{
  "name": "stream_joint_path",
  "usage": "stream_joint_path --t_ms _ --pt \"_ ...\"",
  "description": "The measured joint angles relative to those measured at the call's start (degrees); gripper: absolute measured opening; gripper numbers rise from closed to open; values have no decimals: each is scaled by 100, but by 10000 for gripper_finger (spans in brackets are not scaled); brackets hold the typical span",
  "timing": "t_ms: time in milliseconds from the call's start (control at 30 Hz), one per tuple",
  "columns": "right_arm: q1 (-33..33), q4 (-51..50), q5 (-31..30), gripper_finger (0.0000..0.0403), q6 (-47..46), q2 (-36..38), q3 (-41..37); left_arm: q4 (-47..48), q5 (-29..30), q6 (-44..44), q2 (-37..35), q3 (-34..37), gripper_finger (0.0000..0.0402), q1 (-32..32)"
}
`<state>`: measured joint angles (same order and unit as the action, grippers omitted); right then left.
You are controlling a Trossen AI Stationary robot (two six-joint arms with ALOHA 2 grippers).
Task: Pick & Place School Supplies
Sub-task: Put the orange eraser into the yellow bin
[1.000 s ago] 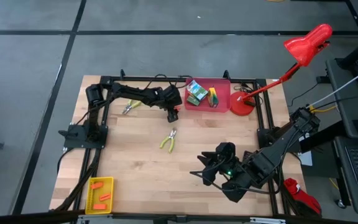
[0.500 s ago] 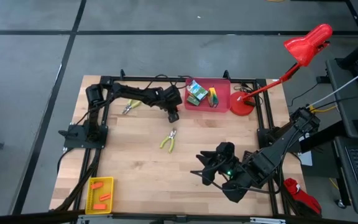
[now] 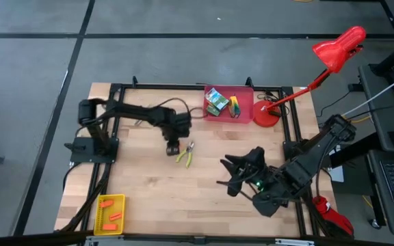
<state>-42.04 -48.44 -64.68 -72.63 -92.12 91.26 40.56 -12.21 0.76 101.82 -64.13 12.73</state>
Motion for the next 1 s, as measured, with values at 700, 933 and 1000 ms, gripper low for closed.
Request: stream_joint_path --t_ms 700,933,1000 --pt "4 3 -521 114 1183 514 0 1144 371 -6366 -2616 976 74 -4588" --pt "7 15 -518 114 1181 514 0 1400 393 -8500 -2618 976 79 -6123" --pt "9 48 -514 114 1181 514 0 1350 416 -9100 -2618 976 79 -6553"
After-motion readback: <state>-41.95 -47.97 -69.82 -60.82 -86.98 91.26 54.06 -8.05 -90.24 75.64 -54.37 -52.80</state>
